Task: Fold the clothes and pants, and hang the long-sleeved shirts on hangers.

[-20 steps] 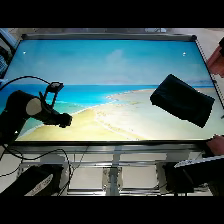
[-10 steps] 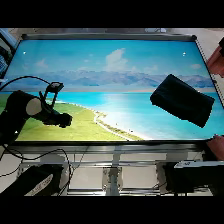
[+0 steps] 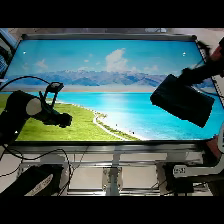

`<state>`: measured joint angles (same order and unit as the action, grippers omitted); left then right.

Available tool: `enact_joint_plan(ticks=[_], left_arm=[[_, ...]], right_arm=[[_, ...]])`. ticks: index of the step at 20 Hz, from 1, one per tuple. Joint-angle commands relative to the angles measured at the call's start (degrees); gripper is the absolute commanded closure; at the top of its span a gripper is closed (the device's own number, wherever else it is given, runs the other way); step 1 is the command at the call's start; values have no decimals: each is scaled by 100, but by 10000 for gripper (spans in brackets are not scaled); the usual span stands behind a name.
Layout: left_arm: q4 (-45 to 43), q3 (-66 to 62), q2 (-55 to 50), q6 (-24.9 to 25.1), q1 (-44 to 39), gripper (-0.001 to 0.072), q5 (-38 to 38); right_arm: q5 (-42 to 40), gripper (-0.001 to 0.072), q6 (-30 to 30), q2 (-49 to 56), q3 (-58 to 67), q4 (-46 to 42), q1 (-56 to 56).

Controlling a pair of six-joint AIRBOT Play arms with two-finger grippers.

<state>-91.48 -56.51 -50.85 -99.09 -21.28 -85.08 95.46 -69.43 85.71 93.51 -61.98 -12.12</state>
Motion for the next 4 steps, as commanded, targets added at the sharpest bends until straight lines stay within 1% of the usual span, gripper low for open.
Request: enact_joint_plan(ticks=[1, 4], left_arm=[[-2, 0, 0, 2, -4, 290, 2], [-2, 0, 0, 2, -4, 290, 2]], right_arm=[[-107, 690, -146, -22, -640, -1032, 1045], [-199, 690, -343, -22, -1266, -1099, 1132]])
